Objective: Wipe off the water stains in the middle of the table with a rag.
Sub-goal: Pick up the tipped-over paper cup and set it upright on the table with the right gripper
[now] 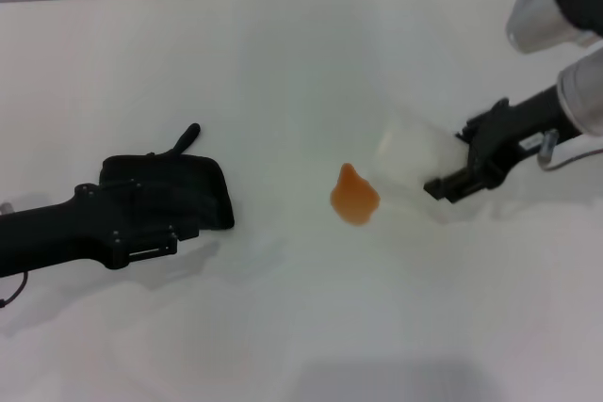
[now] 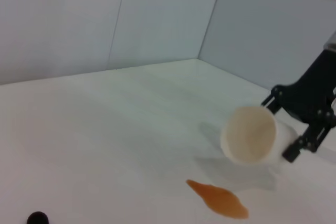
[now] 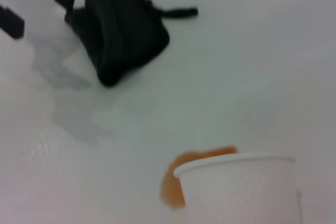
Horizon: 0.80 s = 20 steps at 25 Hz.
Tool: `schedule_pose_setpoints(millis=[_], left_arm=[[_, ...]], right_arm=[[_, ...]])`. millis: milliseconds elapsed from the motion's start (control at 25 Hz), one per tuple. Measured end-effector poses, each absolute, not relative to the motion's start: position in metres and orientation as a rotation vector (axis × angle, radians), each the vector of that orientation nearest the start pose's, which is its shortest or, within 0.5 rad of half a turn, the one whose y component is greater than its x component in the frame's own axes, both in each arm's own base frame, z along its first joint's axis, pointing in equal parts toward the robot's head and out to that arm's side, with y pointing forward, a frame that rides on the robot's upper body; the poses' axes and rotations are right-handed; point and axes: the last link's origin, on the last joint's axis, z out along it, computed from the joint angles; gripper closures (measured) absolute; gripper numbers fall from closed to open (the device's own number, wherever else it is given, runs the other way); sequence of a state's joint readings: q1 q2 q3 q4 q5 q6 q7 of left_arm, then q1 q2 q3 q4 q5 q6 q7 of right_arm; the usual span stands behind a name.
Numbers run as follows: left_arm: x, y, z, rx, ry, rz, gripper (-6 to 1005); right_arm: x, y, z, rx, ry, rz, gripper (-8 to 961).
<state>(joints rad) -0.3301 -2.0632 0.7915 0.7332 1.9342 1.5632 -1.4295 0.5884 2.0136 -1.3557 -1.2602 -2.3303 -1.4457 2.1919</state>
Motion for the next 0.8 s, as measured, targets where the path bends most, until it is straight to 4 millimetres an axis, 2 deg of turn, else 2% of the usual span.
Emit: schedule_pose_setpoints(millis=[280,600,800], left_arm=[[-0.306,0.285,0.009,-2.665,-0.79,-0.645,245],[-0.304,0.287,0.01,-2.666,-0.783,-0.645,243],[-0.306,0.289,0.01,-2.653,-0.789,-0.629,243]], right_arm=[[0.171,0.361,0.016,-2.805,0.447,0.063,238],[0.191,0.345,0.011,-2.773,0.277,0.463,237],[0.214,0.339,0.001,-2.68,0.196,0.675,237]])
